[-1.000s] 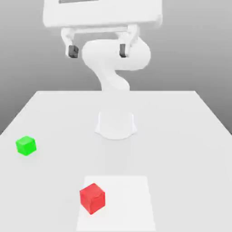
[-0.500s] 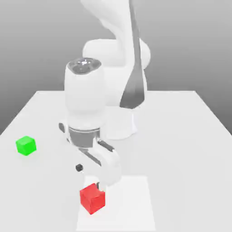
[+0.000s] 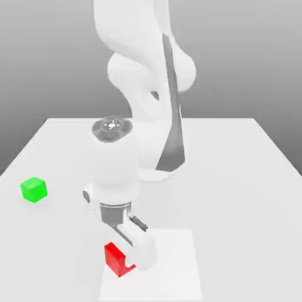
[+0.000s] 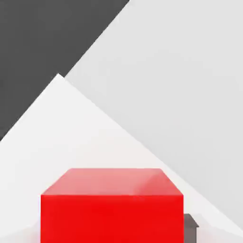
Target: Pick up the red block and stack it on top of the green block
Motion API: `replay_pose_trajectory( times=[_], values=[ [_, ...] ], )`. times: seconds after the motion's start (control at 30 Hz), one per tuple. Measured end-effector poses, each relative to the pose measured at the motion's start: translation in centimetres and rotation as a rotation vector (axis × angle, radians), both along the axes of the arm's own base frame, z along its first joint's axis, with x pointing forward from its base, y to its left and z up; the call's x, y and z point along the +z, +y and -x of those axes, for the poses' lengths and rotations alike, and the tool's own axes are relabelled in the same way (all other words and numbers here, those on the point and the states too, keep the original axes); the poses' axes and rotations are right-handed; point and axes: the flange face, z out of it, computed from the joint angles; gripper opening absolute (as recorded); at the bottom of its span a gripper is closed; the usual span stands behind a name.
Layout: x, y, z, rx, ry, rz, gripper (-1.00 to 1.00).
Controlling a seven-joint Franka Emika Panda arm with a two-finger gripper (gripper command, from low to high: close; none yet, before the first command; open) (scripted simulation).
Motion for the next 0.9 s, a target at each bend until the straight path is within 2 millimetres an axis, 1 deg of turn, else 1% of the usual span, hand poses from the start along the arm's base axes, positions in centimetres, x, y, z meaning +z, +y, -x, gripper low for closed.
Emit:
replay_pose_trajectory(
  times=[0.03,0.07,0.1,0.13,0.2,0.27,0.33,0.4,0.47,0.53,0.57,0.63,0.77,0.8,0.9],
  values=[
    [1.1,0.0,0.1,0.001,0.0,0.001,-1.0],
    [1.9,-1.0,0.4,-0.01,0.002,0.004,-1.0],
    [2.4,-3.2,1.1,-0.038,0.003,0.009,-1.0],
    [2.8,-6.3,2.3,-0.085,0.006,0.014,-1.0],
    [3.5,-11.9,5.2,-0.169,0.01,0.023,-1.0],
    [4.1,-16.5,8.6,-0.235,0.015,0.027,-1.0],
    [4.6,-20.4,12.6,-0.303,0.018,0.028,-1.0],
    [5.1,-23.4,16.6,-0.357,0.018,0.024,-1.0],
    [5.6,-25.4,20.5,-0.399,0.015,0.017,-1.0],
    [5.9,-27.2,24.8,-0.45,0.008,0.008,-1.0],
    [5.7,-27.6,26.2,-0.467,0.005,0.003,-1.0],
    [4.3,-28.1,27.2,-0.481,0.001,-0.001,-1.0],
    [0.6,-28.1,27.5,-0.483,0.0,-0.002,-1.0],
    [-0.1,-28.1,27.6,-0.485,0.001,-0.001,1.0],
    [-0.1,-28.1,27.6,-0.484,0.001,-0.001,1.0]
  ],
)
